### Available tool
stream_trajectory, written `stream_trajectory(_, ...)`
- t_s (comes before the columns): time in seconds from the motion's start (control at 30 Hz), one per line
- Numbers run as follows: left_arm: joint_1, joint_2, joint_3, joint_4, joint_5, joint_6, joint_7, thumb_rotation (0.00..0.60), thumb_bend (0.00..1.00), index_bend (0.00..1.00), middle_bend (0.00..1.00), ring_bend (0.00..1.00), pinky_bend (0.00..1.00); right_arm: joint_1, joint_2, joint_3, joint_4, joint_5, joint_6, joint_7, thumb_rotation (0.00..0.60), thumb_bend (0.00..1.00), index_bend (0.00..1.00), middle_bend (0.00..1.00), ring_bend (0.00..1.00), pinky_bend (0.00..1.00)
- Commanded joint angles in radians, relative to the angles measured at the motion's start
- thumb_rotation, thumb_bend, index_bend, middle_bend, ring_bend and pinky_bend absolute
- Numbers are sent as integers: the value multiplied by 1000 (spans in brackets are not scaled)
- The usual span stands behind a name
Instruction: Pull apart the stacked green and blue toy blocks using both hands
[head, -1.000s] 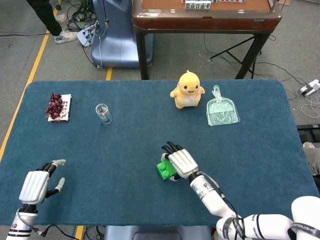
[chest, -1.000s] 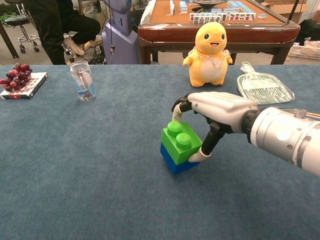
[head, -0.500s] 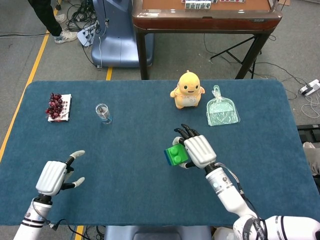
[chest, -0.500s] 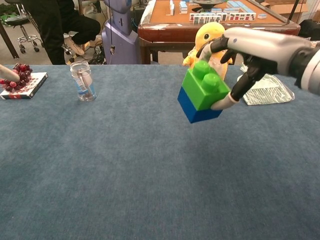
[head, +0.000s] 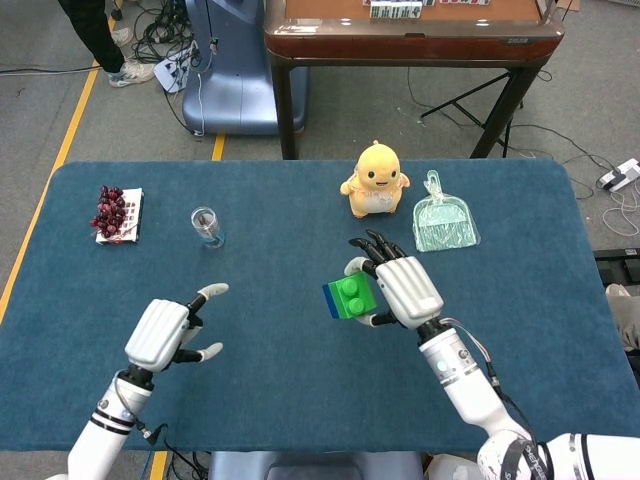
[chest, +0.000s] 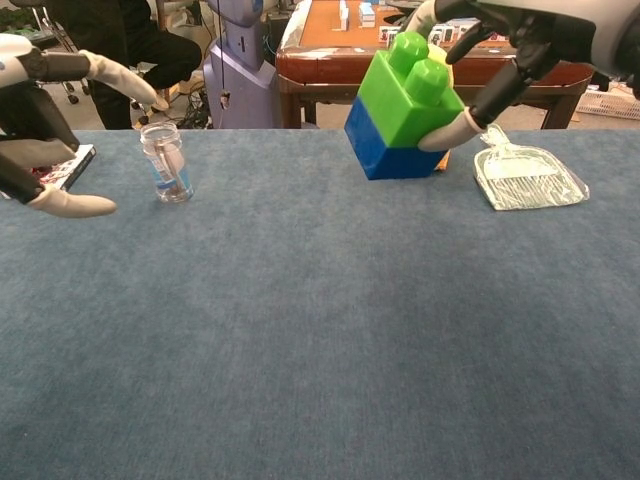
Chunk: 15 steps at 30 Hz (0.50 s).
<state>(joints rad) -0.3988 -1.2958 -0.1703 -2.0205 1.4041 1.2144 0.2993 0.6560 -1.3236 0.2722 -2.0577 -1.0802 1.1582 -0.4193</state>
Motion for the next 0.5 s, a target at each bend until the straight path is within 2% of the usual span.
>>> stream_trajectory(0.03,-29,-42,-24,-24,-49,-17,1,600,91,219,1000,1000,1000,12,-14,7,-4,11,-4,8,600,60,582,151,0,162)
stream_trajectory(0.5,-111,-144,-58,-56,-269,-79,-42,600,90,256,1000,1000,1000,69,-99,17,11,68,-15,18,600,63,583,142,0,162)
